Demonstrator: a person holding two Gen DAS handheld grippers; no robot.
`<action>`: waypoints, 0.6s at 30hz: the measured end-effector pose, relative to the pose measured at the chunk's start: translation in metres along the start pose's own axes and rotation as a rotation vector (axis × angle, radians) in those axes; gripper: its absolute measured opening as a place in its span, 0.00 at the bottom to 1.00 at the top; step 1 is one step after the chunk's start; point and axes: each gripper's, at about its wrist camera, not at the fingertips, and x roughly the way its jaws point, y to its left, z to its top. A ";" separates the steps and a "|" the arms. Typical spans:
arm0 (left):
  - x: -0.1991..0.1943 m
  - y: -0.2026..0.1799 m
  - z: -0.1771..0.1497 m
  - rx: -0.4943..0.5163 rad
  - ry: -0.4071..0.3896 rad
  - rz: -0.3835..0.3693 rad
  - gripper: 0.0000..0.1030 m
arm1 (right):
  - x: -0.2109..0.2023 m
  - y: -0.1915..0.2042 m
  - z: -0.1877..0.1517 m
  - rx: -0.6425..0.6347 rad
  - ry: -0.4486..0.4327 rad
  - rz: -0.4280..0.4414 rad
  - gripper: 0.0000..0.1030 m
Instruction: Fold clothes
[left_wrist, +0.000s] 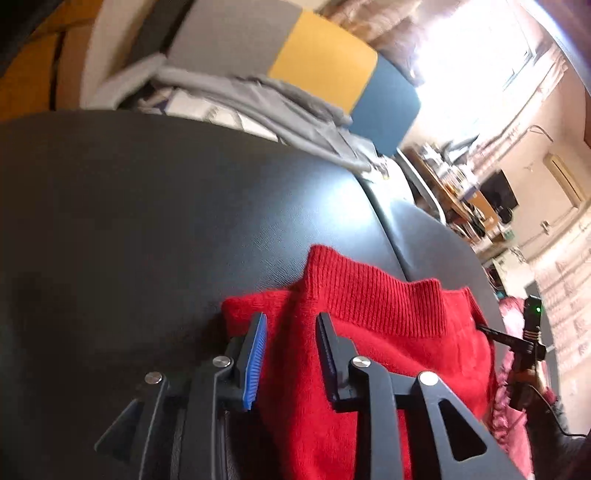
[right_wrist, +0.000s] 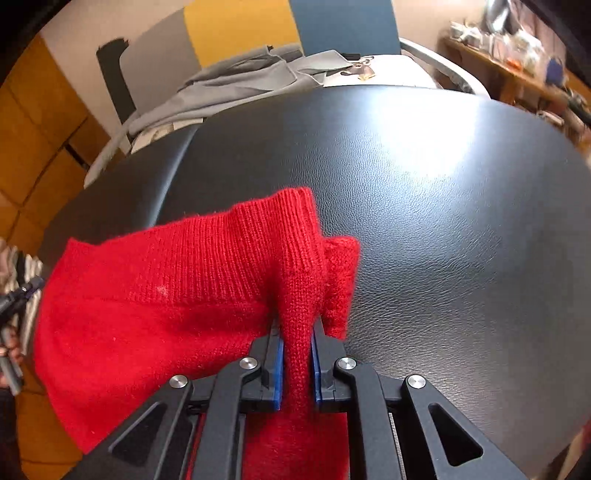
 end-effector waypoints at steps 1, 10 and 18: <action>0.007 0.000 0.003 0.003 0.024 -0.011 0.31 | -0.001 -0.001 0.000 0.007 -0.005 0.007 0.12; 0.062 -0.017 0.024 0.054 0.177 -0.010 0.21 | -0.005 -0.004 0.000 0.019 -0.012 0.023 0.13; -0.015 -0.003 0.013 -0.110 -0.103 -0.042 0.05 | -0.032 0.006 0.007 -0.047 -0.069 -0.012 0.13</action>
